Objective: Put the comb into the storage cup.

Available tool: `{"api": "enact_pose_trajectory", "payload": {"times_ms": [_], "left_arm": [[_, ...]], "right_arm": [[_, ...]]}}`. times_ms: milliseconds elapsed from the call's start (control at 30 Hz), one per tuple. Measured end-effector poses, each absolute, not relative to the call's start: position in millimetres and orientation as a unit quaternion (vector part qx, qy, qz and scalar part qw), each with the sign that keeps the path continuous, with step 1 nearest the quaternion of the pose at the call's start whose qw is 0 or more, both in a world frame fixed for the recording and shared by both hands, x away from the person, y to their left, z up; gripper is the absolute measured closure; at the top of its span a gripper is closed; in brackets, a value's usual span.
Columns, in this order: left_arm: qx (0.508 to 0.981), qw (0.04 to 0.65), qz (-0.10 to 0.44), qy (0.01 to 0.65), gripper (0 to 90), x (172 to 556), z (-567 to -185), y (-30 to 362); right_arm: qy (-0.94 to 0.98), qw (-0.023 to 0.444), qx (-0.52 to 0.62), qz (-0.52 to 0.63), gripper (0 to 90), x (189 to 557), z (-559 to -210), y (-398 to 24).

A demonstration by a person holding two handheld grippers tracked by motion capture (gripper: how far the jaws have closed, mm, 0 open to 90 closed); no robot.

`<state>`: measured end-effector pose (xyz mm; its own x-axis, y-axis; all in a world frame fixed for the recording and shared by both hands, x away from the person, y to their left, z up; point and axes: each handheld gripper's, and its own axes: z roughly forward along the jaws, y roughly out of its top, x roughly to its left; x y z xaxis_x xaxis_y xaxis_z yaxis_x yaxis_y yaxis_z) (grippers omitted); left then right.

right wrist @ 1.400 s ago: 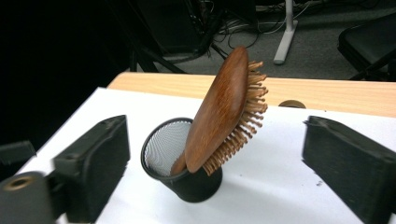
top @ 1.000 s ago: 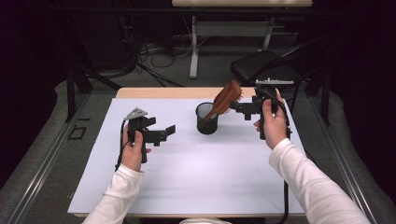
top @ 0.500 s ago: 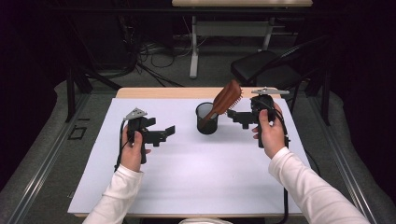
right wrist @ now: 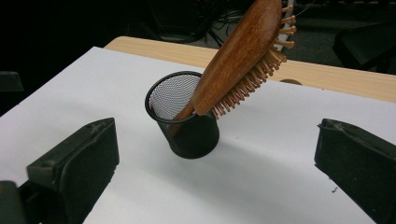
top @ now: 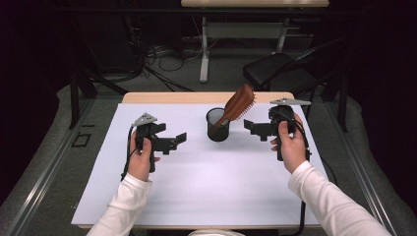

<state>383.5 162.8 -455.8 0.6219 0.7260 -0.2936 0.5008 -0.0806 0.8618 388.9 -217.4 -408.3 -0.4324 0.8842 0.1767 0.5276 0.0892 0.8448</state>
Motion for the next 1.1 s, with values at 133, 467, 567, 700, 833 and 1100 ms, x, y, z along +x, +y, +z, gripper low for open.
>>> {"api": "enact_pose_trajectory", "payload": {"times_ms": [133,467,567,700,833,1100], "left_arm": [[0.733,0.530,0.096,0.416,0.3,382.3,-455.5,157.2],[0.748,0.520,0.091,0.402,0.3,380.7,-450.4,153.3],[0.752,0.516,0.092,0.400,0.3,379.5,-450.5,153.5],[0.756,0.512,0.092,0.398,0.4,378.4,-453.9,154.3],[0.756,0.510,0.089,0.401,0.4,377.9,-458.1,155.0],[0.763,0.502,0.088,0.398,0.4,374.0,-466.2,154.6]], "right_arm": [[0.713,0.195,0.494,0.458,0.0,386.2,-408.9,-219.9],[0.716,0.189,0.492,0.458,0.0,378.4,-410.9,-227.2],[0.714,0.189,0.493,0.459,0.0,377.0,-413.7,-229.1],[0.717,0.191,0.489,0.458,0.0,374.8,-418.1,-231.6],[0.720,0.196,0.482,0.459,0.0,370.9,-423.4,-232.8],[0.731,0.190,0.472,0.455,0.0,362.6,-437.1,-229.8]]}}
